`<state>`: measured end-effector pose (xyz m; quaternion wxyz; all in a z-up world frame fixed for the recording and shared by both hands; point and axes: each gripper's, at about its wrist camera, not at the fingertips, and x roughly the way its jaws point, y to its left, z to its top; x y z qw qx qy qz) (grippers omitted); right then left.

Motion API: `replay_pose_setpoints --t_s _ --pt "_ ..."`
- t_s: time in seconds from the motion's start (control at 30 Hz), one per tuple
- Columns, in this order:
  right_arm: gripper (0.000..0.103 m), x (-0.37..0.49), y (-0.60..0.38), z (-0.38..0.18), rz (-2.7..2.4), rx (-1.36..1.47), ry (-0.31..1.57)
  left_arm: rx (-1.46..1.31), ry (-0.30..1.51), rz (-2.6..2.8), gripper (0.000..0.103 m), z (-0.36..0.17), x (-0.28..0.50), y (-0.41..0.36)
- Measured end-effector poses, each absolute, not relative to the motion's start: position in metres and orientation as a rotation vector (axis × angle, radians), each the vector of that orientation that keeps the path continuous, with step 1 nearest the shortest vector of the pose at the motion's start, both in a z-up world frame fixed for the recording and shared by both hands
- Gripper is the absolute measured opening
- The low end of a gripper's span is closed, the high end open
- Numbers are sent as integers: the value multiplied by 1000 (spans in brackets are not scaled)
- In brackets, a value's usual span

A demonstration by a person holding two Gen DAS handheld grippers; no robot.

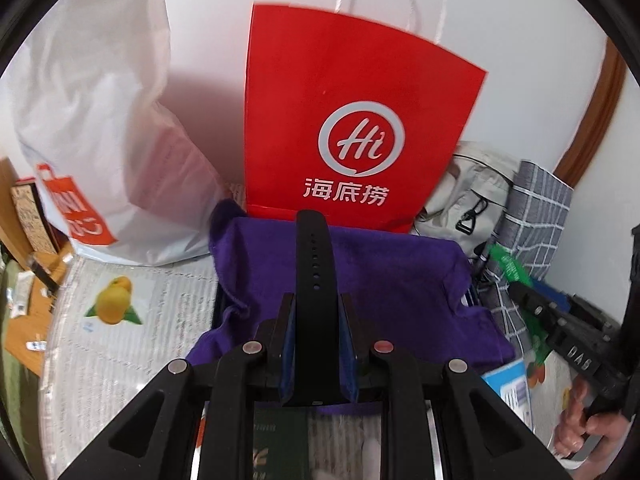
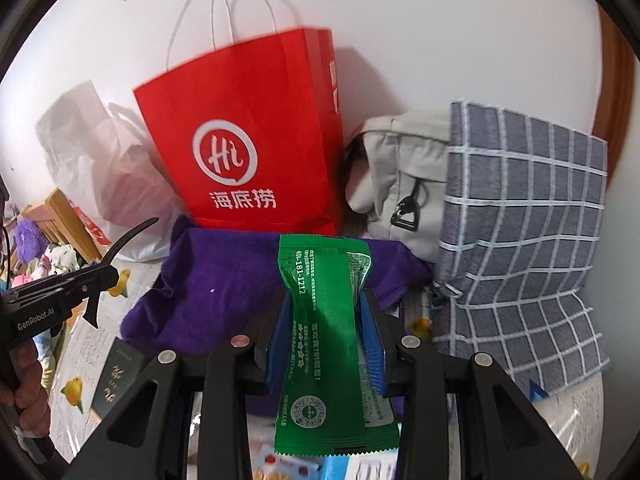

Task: Organize soft objects
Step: 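Carry the black strap with the left tool and the green packet with the right onto the purple towel, then open the right tool to drop the green packet while the left releases the strap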

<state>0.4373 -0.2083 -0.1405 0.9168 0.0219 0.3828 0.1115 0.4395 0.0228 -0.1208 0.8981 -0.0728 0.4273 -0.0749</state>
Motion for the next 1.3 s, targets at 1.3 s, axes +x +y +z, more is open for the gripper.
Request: replay_pose_setpoints --t_s 1.3 --pt "51 512 -200 -252 247 113 1072 -224 1123 -125 46 -226 509 45"
